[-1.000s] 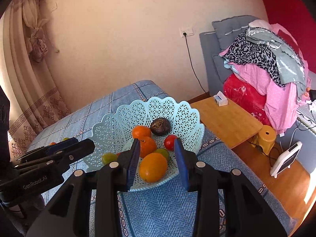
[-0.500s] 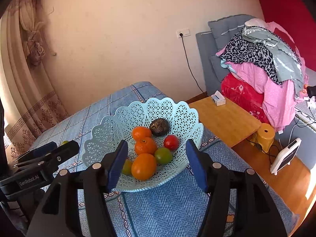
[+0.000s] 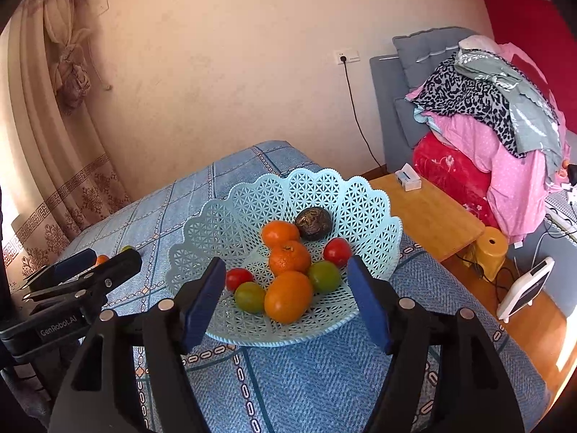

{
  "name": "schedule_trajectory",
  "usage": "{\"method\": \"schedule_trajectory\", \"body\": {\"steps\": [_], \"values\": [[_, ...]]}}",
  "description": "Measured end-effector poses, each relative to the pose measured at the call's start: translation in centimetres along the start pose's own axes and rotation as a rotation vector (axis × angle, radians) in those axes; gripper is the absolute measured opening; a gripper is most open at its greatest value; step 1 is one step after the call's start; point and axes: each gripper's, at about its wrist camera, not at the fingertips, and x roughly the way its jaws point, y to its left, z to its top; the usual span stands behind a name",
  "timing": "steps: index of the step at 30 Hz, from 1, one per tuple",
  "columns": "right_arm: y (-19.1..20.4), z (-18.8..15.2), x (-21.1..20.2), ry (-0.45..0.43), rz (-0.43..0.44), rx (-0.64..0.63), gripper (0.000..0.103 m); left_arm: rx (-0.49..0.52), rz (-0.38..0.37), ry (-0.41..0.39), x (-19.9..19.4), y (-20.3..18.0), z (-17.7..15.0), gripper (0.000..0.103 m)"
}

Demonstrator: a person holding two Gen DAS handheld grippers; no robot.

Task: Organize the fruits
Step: 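Move both grippers back from the basket toward the last orange and green tomato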

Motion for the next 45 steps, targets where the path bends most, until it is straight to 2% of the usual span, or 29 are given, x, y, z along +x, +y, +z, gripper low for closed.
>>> {"method": "schedule_trajectory", "body": {"steps": [7,18,29,45], "values": [[1.7,0.0,0.4,0.006,0.021,-0.024,0.070,0.025,0.056,-0.031,-1.0,1.1,-0.3,0.096],[4.7,0.0,1.0,0.016,0.051,-0.071,0.070,-0.020,0.094,-0.035,-1.9,4.3,-0.7,0.096],[9.5,0.3,1.4,0.010,0.115,-0.171,0.070,-0.109,0.169,-0.028,-2.6,9.7,-1.4,0.096],[16.8,-0.3,4.2,0.061,0.205,-0.317,0.070,-0.233,0.282,0.008,-2.3,17.8,-2.3,0.096]]}}
